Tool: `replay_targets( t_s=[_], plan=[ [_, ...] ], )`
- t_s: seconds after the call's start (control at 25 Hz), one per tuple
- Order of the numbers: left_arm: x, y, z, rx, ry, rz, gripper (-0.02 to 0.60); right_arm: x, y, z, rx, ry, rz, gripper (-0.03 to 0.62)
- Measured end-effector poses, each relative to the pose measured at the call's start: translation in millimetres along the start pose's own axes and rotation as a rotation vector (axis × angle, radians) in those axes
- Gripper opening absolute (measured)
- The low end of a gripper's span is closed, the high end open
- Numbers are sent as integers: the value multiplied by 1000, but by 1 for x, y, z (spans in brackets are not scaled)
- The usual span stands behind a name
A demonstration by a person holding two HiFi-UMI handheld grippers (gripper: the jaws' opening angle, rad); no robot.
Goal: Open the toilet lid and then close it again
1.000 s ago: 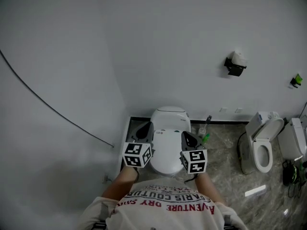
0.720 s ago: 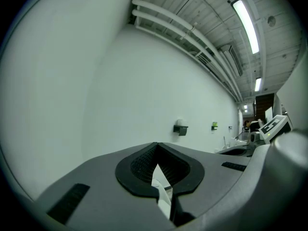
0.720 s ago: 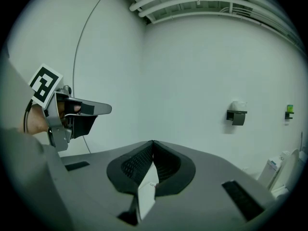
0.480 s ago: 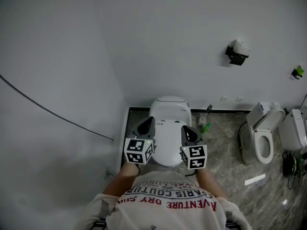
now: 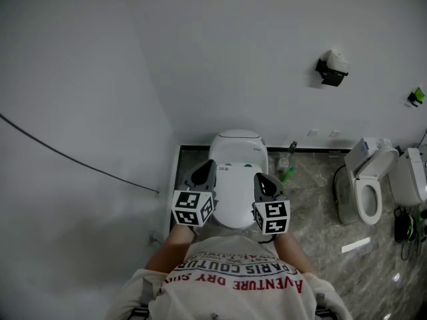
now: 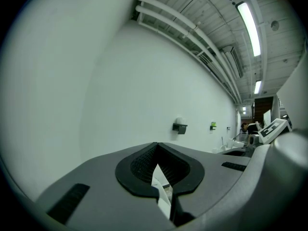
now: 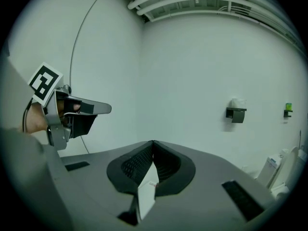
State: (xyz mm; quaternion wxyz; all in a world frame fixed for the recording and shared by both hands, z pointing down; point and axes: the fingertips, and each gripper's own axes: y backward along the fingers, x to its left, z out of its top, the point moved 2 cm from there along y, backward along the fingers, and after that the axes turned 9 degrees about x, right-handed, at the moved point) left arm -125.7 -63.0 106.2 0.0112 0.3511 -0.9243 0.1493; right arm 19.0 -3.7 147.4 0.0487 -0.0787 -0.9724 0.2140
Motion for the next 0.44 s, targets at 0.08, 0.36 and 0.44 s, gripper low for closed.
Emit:
replay_targets(
  t_s=[0.08, 0.36, 0.44],
  plan=[
    [1, -1, 0, -1, -9, 8, 8, 0, -1, -2, 7, 11, 0, 15],
    [2, -4, -4, 9, -3, 9, 7, -5, -4, 0, 8, 3, 1, 15],
    [2, -8, -5, 9, -1, 10, 8, -9, -7, 1, 7, 4, 1, 15]
  ],
)
